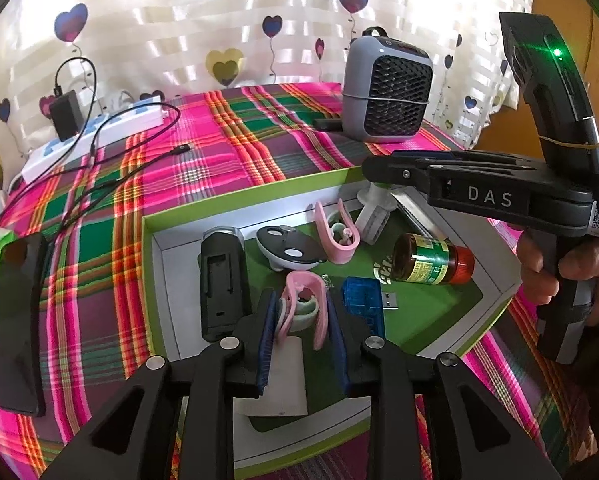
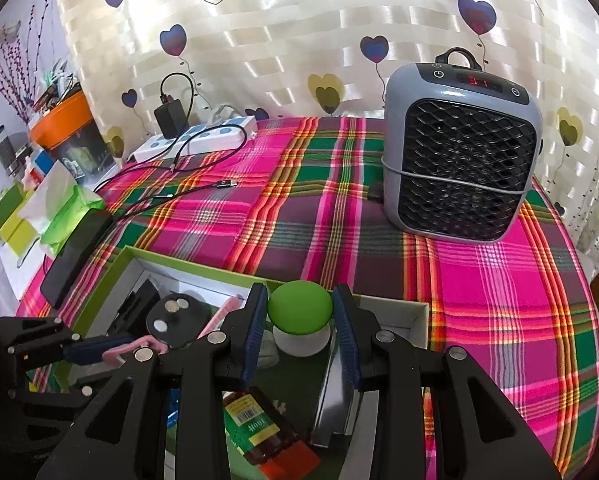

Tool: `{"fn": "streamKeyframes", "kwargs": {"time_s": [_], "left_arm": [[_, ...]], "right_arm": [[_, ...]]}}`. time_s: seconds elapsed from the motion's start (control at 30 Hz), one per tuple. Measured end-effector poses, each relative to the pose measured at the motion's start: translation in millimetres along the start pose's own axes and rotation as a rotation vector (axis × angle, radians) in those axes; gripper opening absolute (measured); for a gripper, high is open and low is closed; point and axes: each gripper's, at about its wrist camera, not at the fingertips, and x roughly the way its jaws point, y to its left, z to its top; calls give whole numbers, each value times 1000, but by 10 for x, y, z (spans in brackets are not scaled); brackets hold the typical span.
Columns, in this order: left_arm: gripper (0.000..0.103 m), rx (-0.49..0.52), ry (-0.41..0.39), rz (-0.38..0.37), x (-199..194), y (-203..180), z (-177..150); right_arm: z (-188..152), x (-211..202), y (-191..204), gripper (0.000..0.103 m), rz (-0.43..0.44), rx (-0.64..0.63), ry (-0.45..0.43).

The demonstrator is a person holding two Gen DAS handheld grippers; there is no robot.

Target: Organize rigid objects

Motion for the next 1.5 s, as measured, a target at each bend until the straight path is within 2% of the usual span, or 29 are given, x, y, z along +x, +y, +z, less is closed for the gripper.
{"fn": "streamKeyframes", "kwargs": {"time_s": [0.63, 0.97, 1.13, 1.33, 1.5], "left_arm": [[35, -4, 3, 10, -13, -19, -3], [36, -31, -8, 29, -112, -42, -34], [36, -48, -28, 65, -265, -85, -73], [36, -86, -57, 107, -500, -143, -157], [36, -85, -61, 174, -638, -237, -283]], "right_arm": [[-26, 17, 20, 35, 15, 2, 18], [-82, -115, 39, 35, 26, 26, 2], [-140, -260, 65, 44, 23, 36, -16], [-240, -470, 134, 45, 11, 34, -39], [-371, -662, 261, 45, -53, 0, -51]]}}
